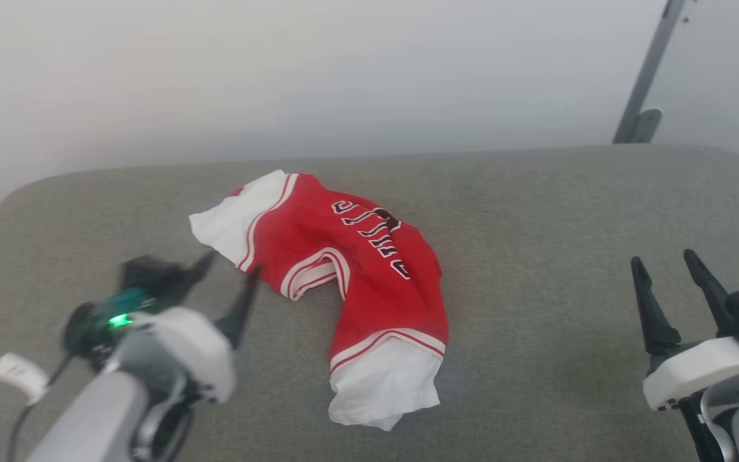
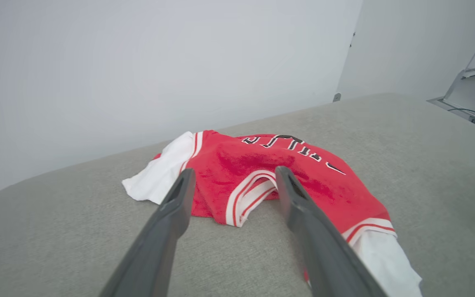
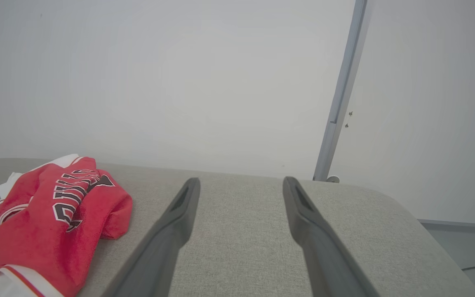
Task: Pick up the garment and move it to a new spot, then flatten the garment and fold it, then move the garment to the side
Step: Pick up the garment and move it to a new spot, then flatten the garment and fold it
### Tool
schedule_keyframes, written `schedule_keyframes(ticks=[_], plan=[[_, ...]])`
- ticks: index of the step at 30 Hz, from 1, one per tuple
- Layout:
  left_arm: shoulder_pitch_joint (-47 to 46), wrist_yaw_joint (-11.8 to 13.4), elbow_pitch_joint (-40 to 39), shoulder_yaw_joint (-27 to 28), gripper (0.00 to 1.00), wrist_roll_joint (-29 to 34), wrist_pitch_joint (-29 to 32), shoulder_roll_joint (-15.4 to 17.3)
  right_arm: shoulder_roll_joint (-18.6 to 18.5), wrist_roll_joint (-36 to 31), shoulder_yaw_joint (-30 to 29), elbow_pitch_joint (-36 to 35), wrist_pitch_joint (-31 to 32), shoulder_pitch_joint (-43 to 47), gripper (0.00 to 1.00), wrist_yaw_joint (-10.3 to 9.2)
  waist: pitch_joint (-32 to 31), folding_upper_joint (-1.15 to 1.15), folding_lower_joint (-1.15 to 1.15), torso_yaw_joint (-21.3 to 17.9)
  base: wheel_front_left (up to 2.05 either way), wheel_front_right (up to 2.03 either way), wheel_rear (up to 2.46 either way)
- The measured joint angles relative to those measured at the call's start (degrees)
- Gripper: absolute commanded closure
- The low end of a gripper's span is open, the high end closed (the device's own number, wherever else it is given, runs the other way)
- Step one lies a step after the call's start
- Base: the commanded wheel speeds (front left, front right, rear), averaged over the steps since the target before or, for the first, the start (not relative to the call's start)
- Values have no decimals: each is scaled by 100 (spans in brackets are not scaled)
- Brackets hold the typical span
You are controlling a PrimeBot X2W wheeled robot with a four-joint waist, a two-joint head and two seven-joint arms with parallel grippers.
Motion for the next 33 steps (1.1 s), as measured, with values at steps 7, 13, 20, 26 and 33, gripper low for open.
schedule_keyframes(ticks=[7,13,20,26,33], plan=[[693,282,-256,749,0,-279,-684,463,-18,-18,-157,-30,-43,146,0,0,-99,0,0,198,0,0,0],[1345,545,-415,1184,0,-394,-1114,653,-23,-20,-280,-30,-112,230,0,0,-135,0,0,287,0,0,0],[1946,612,-446,1512,0,-609,-1577,657,26,-62,-396,4,-196,316,0,0,-152,0,0,358,0,0,0],[2061,586,-447,1601,0,-666,-1668,668,53,-75,-464,5,-201,374,0,0,-144,0,0,420,0,0,0],[2061,619,-512,1588,0,-666,-1672,684,62,-54,-315,-20,-140,375,0,0,-128,0,0,476,0,0,0]])
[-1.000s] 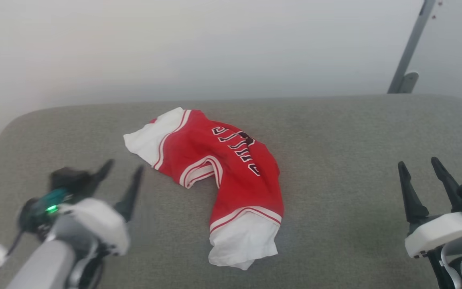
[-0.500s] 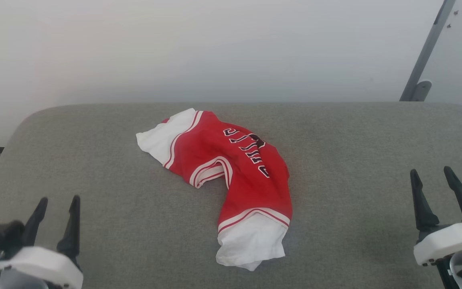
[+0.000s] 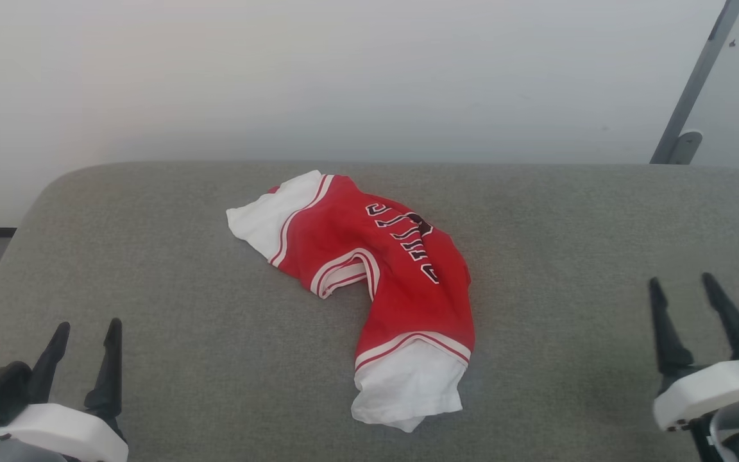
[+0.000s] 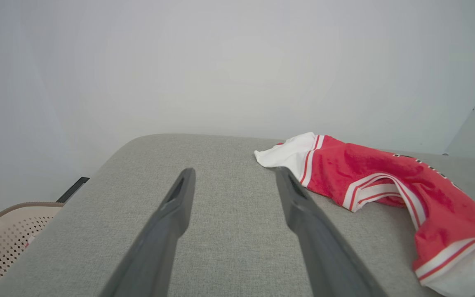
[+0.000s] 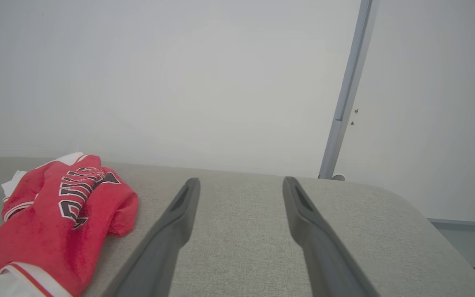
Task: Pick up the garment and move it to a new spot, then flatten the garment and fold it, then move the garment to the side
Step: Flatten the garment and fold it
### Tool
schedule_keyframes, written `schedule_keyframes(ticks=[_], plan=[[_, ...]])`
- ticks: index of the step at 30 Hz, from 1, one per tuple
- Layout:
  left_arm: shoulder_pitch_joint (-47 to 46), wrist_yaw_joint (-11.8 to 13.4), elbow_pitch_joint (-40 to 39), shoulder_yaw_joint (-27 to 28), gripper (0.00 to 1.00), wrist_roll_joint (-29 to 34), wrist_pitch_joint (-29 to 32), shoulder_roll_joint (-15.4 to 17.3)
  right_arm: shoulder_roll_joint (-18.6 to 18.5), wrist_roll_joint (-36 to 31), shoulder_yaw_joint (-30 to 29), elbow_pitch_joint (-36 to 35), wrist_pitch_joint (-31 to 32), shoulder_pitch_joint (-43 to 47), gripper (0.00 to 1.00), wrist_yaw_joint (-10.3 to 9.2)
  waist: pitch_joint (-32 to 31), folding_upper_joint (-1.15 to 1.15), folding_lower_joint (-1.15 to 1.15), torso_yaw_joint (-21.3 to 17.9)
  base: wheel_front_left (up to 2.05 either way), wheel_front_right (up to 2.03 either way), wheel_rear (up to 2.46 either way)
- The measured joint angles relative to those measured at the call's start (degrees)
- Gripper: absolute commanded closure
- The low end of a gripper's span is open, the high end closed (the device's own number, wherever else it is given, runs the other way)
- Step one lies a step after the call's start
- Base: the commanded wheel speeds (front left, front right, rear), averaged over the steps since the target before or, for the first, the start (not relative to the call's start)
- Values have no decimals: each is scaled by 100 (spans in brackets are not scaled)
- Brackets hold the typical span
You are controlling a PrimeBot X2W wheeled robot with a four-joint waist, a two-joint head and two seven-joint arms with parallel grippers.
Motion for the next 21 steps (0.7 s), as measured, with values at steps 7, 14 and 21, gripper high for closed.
schedule_keyframes(ticks=[7,14,21], plan=[[-102,-53,-31,-104,0,1,74,7,-94,250,759,-30,334,29,0,0,58,0,0,232,0,0,0],[-286,-86,-65,-234,0,34,114,-35,-577,883,2261,-212,1180,-65,0,0,242,0,0,542,0,0,0],[-579,-180,41,-413,0,76,85,-210,-1235,1641,3223,-424,2415,-377,0,0,593,0,0,852,0,0,0]])
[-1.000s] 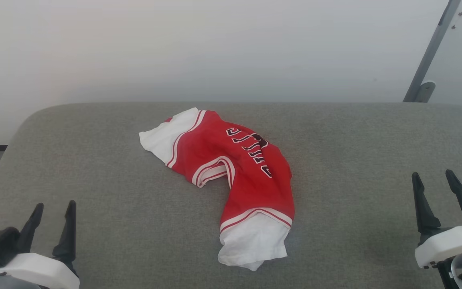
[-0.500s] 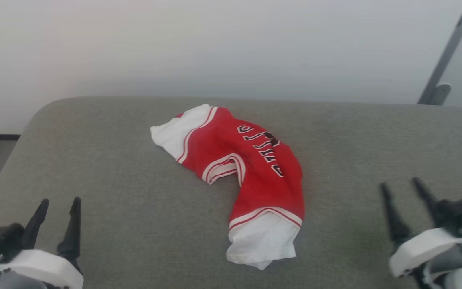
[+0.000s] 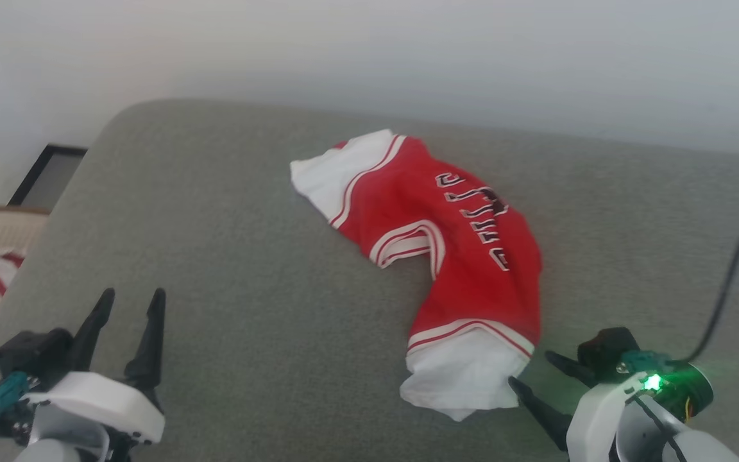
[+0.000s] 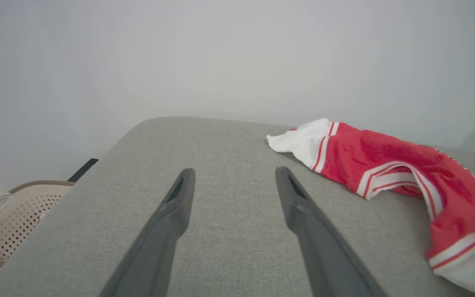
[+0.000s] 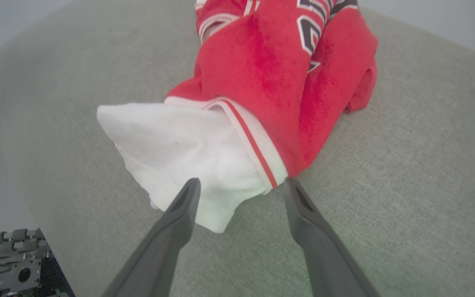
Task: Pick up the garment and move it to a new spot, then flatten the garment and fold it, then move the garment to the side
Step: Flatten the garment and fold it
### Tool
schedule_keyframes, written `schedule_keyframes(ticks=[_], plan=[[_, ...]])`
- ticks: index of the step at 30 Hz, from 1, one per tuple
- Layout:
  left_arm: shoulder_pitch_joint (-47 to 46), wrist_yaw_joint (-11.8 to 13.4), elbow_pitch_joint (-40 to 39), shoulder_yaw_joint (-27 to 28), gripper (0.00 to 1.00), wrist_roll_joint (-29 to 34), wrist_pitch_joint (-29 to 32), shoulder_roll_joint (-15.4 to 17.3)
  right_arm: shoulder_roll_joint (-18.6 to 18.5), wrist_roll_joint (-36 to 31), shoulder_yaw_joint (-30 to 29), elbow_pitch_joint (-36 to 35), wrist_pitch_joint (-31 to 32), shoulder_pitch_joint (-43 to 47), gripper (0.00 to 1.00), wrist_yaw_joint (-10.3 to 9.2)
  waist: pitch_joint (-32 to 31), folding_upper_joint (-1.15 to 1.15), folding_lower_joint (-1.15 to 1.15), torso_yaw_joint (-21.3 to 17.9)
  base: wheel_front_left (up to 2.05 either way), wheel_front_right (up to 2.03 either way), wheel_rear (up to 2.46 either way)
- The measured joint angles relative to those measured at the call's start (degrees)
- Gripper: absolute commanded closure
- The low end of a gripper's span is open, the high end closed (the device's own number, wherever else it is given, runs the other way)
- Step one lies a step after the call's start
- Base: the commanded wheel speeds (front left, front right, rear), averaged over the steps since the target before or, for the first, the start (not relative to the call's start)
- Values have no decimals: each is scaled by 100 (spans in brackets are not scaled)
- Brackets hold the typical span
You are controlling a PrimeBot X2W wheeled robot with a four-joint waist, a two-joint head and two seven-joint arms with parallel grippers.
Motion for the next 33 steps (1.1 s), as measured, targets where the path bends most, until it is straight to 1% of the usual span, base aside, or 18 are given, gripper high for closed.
schedule_keyframes(ticks=[2,6,10,14,15,16,17,21,24,27,33], plan=[[-109,-53,41,-53,0,2,-25,-67,-131,86,152,-7,292,-113,0,0,112,0,0,92,0,0,0],[-323,-135,183,-157,0,19,-76,-201,-248,122,341,141,776,-344,0,0,342,0,0,280,0,0,0],[-534,-215,341,-244,0,38,-134,-346,-257,96,558,360,1015,-599,0,0,548,0,0,472,0,0,0],[-655,-276,499,-260,0,55,-187,-417,-265,11,828,545,1060,-921,0,-1,697,0,0,635,0,0,0],[-670,-286,535,-256,0,56,-208,-428,-254,-37,843,600,1001,-990,33,-1,721,0,0,659,0,0,0],[-670,-286,535,-256,0,56,-208,-428,-254,-37,843,600,1001,-990,84,-1,721,0,0,659,0,0,0],[-686,-298,560,-248,0,56,-221,-439,-237,-56,849,657,956,-1044,100,0,737,0,0,677,0,0,0],[-714,-309,634,-178,0,52,-254,-453,-147,-57,859,804,800,-1145,100,1,706,0,0,654,0,0,0],[-695,-309,646,-110,0,52,-274,-424,-166,-3,804,798,758,-1148,100,8,652,0,0,581,0,0,0],[-616,-301,621,-45,0,49,-288,-375,-341,37,567,712,792,-1113,100,5,599,0,0,471,0,0,0],[-517,-281,516,54,0,18,-296,-279,-771,92,-208,403,957,-839,100,4,500,0,0,203,0,0,0]])
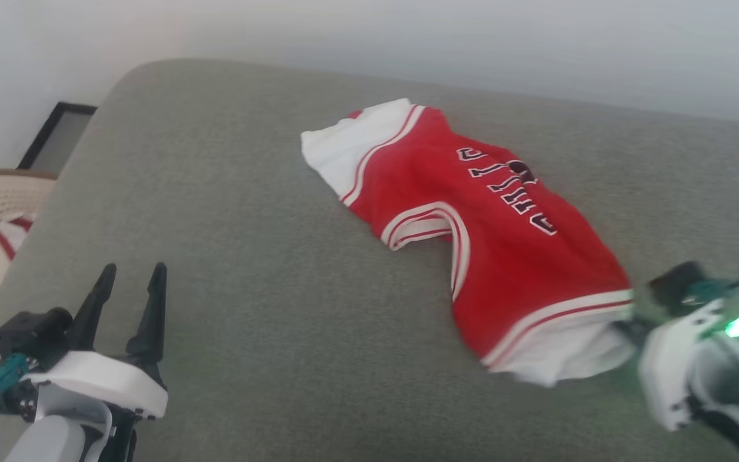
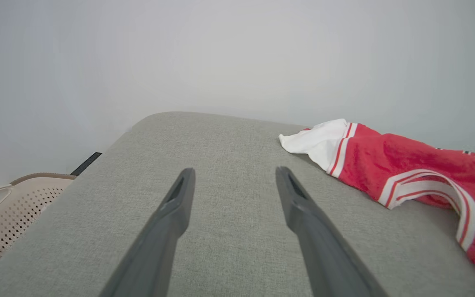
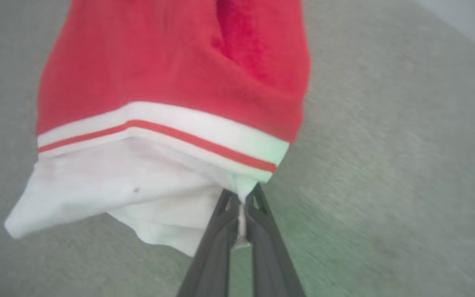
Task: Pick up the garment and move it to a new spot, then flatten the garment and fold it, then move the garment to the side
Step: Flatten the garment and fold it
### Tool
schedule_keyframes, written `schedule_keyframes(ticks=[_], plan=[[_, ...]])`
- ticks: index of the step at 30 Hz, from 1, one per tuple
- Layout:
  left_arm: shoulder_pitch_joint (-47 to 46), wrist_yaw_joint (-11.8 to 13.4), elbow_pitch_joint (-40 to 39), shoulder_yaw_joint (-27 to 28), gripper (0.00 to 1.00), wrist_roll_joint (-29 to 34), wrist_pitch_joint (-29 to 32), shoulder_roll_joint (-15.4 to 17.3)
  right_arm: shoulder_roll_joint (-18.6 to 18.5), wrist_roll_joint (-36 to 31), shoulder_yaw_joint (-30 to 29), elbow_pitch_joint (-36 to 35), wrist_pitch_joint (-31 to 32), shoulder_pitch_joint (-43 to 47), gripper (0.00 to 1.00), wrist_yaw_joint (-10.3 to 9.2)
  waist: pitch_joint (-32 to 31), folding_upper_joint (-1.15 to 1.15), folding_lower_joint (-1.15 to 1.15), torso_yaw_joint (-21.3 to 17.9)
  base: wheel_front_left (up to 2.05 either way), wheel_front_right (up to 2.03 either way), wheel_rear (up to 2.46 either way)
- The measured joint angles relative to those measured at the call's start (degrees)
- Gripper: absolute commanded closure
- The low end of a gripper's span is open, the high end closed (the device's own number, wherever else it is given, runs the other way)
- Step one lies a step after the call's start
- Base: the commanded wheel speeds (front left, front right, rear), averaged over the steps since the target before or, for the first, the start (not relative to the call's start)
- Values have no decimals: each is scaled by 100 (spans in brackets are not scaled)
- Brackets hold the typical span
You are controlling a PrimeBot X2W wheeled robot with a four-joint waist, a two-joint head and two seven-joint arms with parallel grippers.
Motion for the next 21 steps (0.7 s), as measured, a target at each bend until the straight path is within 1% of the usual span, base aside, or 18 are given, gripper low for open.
schedule_keyframes(ticks=[4,8,11,14,19,20,21], plan=[[83,67,-94,19,0,-2,3,43,-311,-42,-571,-115,166,205,100,0,-70,0,0,-189,0,0,0],[179,84,-137,23,0,-9,27,99,-479,-51,-1074,-97,358,377,100,1,-143,0,0,-353,0,0,0],[177,80,-168,-11,0,-11,63,101,-579,-40,-1422,75,422,428,100,0,-175,0,0,-425,0,0,0],[171,74,-188,-55,0,-8,87,109,-579,3,-1530,312,460,476,100,0,-178,0,0,-438,0,0,0],[126,16,-165,-122,0,-8,132,121,-364,189,-1437,912,434,401,99,0,-157,0,0,-412,0,0,0],[120,1,-151,-132,0,-8,135,125,-316,221,-1416,1048,401,357,87,0,-154,0,0,-409,0,0,0],[113,-2,-138,-138,0,-8,137,129,-265,259,-1380,1201,386,289,83,0,-153,0,0,-408,0,0,0]])
